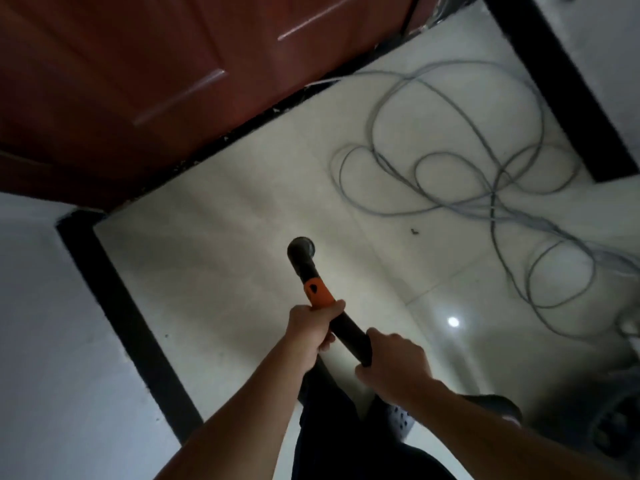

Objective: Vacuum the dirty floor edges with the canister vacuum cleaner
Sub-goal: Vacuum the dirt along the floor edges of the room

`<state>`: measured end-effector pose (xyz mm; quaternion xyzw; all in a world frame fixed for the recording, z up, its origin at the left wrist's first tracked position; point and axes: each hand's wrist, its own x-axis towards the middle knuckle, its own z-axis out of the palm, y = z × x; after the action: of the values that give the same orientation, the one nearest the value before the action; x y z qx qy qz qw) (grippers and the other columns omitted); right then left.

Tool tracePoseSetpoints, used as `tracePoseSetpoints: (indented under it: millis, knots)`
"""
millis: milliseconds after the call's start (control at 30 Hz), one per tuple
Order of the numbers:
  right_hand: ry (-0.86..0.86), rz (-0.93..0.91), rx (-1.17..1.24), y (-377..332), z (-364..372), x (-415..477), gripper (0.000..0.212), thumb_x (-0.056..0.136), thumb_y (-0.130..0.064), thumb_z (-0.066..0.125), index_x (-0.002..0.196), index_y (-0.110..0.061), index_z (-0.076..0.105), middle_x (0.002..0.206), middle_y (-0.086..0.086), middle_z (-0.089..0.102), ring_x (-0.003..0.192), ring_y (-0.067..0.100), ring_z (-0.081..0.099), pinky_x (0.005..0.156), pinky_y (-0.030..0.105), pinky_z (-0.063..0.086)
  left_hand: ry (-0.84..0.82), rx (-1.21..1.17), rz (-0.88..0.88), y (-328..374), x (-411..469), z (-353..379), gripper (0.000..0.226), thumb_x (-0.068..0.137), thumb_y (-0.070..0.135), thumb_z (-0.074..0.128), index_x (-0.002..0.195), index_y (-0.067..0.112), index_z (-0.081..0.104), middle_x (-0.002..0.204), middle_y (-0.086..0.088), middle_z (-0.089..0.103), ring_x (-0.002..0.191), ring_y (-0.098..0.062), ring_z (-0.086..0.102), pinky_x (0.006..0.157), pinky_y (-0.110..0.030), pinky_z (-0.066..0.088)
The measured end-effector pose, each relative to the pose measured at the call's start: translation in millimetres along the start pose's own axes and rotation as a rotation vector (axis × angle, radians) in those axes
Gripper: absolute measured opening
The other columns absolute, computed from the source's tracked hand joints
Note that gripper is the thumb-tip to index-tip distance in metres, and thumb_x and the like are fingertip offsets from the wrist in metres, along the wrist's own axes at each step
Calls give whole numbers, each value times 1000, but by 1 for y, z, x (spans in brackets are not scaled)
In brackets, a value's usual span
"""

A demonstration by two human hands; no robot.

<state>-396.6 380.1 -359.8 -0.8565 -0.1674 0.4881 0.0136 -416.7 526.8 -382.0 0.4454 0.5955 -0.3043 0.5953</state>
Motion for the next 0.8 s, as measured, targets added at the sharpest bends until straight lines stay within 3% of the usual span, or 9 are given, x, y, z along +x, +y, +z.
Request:
tracePoseSetpoints:
  millis: [167,300,467,633,800]
  knots:
    - [-15,164,349,33,-14,-81,30,70,-46,59,95,-30,53,79,-8,60,74,14,60,65,27,48,-87,288,157,20,-78,40,33,80,28,71,98,2,61,75,-7,59,61,-17,54,49,-25,42]
    - [-18,274,602,66,-28,-139,30,64,-52,66,81,-34,48,79,-9,62,73,11,58,57,21,40,-124,490,317,41,-138,86,24,78,25,71,84,4,62,69,-5,58,58,-18,53,56,-28,45]
    - [69,324,912,107,-52,-209,45,52,-58,71,87,-35,56,83,-7,66,77,10,62,71,29,51,-110,606,394,59,-210,140,29,82,26,69,92,-1,64,72,-9,61,60,-21,56,58,-31,50]
    - [124,337,929,147,-77,-288,60,53,-56,75,106,-35,54,95,-11,66,87,11,63,73,28,50,-130,697,494,83,-287,191,19,86,20,68,83,3,61,66,-8,56,55,-19,51,53,-28,46]
    - [250,465,959,159,-95,-345,34,72,-36,69,102,-30,54,98,-6,68,92,18,64,71,26,45,-183,768,588,95,-346,235,19,86,21,69,89,4,61,70,-7,58,57,-19,53,51,-28,49]
